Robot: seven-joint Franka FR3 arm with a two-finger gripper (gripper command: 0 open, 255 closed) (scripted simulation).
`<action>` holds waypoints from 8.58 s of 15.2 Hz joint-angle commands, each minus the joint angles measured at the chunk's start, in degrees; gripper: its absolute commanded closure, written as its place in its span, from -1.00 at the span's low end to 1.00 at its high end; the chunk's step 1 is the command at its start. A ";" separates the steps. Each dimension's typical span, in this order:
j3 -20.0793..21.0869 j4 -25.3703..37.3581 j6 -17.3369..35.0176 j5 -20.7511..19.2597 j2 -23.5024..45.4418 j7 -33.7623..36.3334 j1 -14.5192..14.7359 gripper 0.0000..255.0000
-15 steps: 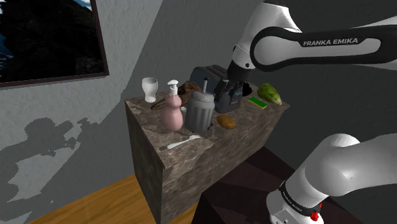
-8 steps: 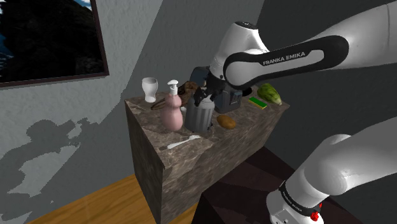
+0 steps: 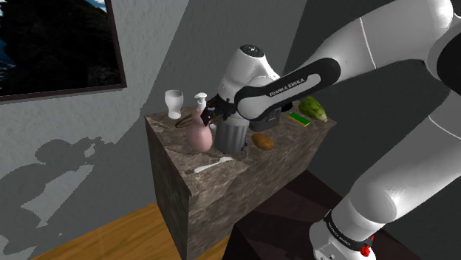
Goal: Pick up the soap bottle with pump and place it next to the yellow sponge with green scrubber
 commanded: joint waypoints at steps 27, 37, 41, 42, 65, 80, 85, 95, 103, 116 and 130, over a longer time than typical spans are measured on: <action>-1.79 5.92 6.21 -16.61 12.79 13.71 0.50 1.00; 0.66 7.40 0.10 -7.54 7.08 6.28 -0.92 1.00; 0.99 8.46 -2.56 -4.71 5.09 3.95 -1.03 1.00; 1.04 8.76 -3.24 -4.08 4.62 3.43 -1.04 1.00; 0.59 19.48 -19.88 4.12 -2.46 -3.87 -0.66 1.00; 0.29 30.19 -31.24 5.43 -3.26 -5.69 -0.65 1.00; 0.33 34.48 -35.13 5.41 -2.83 -5.99 -0.66 1.00; 0.67 44.41 -43.24 4.73 -0.82 -6.23 -0.58 1.00; -6.35 36.84 -42.16 10.85 -8.43 -17.68 -4.18 1.00; -19.85 30.74 -42.51 16.13 -14.07 -37.37 -9.24 1.00; -33.94 37.23 -46.22 20.21 -8.54 -57.60 -14.95 1.00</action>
